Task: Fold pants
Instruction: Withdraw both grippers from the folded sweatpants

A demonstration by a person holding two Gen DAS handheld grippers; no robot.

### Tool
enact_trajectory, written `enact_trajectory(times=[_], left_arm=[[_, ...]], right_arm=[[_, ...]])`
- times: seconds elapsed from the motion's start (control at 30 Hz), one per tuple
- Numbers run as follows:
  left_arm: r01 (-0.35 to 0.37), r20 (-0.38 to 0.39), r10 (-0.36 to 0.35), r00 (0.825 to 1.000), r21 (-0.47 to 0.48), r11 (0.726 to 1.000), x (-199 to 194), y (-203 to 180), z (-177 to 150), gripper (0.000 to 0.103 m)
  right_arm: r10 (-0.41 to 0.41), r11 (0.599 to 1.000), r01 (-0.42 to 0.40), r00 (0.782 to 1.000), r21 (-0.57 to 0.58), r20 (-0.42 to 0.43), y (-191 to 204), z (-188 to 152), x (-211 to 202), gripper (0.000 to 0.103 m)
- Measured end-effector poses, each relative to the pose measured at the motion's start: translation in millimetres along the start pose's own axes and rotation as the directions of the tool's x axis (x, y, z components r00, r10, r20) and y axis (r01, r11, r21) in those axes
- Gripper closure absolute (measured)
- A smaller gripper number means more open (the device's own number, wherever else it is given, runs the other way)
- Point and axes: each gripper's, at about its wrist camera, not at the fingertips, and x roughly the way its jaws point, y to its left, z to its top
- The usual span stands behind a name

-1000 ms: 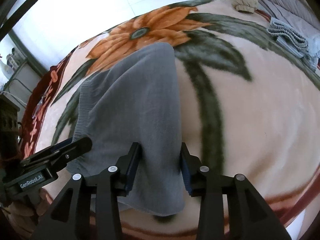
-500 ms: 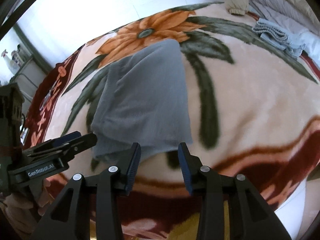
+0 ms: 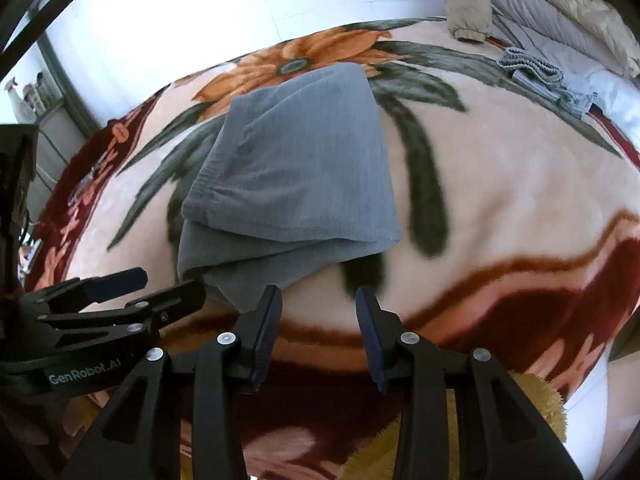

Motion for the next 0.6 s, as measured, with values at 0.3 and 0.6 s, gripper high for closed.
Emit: enact_trajectory(times=[0.3,0.6], left_arm=[[-0.015,0.004,0.015,1.0,0.016,1.0,0,-3,3,0.021],[-0.014,0.006,0.014,1.0,0.016,1.0,0,-6,2,0.021]], right_arm=[[0.009,0.999,-0.01,1.0,0.032,0.009,-7,-2,0,0.064],[0.041,0.993,-0.04,0.999,0.107,-0.008,-20,-5,5,0.064]])
